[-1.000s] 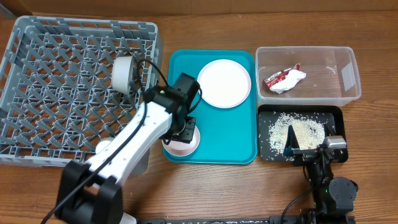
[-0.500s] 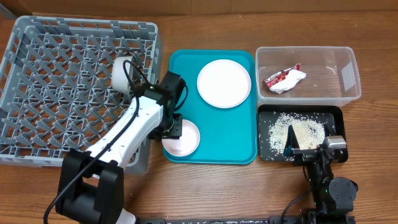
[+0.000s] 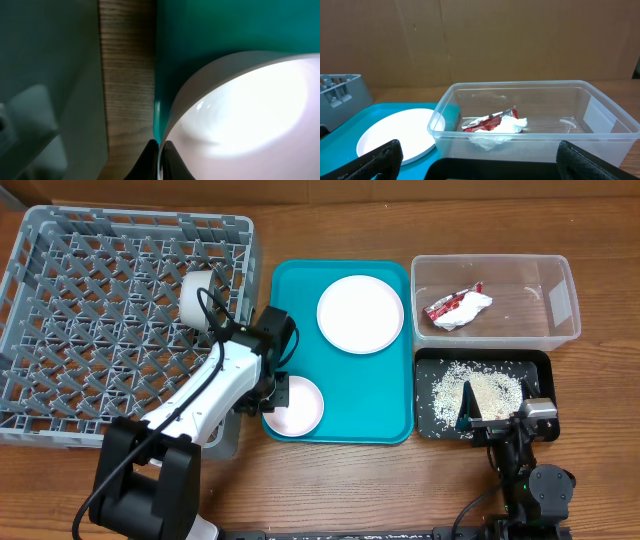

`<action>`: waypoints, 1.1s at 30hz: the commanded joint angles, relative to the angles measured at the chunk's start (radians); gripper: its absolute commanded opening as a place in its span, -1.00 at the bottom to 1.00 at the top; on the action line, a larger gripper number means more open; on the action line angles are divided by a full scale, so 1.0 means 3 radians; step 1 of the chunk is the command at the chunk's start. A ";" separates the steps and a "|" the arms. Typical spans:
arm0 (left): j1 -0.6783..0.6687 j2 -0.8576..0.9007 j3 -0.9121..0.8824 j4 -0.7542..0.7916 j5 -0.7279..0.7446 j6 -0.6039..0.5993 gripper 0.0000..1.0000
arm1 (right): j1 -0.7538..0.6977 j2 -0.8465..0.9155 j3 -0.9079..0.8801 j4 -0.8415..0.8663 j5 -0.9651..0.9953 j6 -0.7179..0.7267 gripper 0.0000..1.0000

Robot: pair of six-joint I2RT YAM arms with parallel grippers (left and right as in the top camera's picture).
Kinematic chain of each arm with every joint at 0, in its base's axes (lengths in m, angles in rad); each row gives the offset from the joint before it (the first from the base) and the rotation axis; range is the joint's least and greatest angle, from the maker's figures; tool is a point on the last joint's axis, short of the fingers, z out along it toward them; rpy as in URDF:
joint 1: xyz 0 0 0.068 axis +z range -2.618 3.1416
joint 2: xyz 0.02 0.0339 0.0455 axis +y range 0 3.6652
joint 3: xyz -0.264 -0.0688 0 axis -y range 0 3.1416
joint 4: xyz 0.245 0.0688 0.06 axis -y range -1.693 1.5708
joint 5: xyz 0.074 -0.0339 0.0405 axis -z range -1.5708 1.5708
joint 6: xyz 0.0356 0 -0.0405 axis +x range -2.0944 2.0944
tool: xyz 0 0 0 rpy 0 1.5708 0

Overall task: Sort waste into correct bins and load items into the dishwasher
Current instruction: 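Lift the pink bowl and set it tilted into the dish rack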

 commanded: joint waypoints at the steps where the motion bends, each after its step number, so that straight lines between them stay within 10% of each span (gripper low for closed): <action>1: 0.0009 -0.0126 0.0387 -0.0205 -0.0220 0.0062 -0.91 | -0.0019 -0.0039 -0.0036 0.0014 0.0008 -0.0014 1.00; 9: 0.0060 -0.0483 0.1484 -0.0960 -0.1743 -0.0062 -0.92 | -0.0019 -0.0039 -0.0036 0.0014 0.0008 -0.0014 1.00; 18: 0.0168 -0.0655 0.1586 -0.0687 -0.4023 -0.0178 -0.92 | -0.0019 -0.0039 -0.0036 0.0014 0.0008 -0.0014 1.00; 33: 0.1231 0.0347 0.1583 -0.0169 -0.4136 0.0057 -0.92 | -0.0019 -0.0039 -0.0036 0.0014 0.0008 -0.0014 1.00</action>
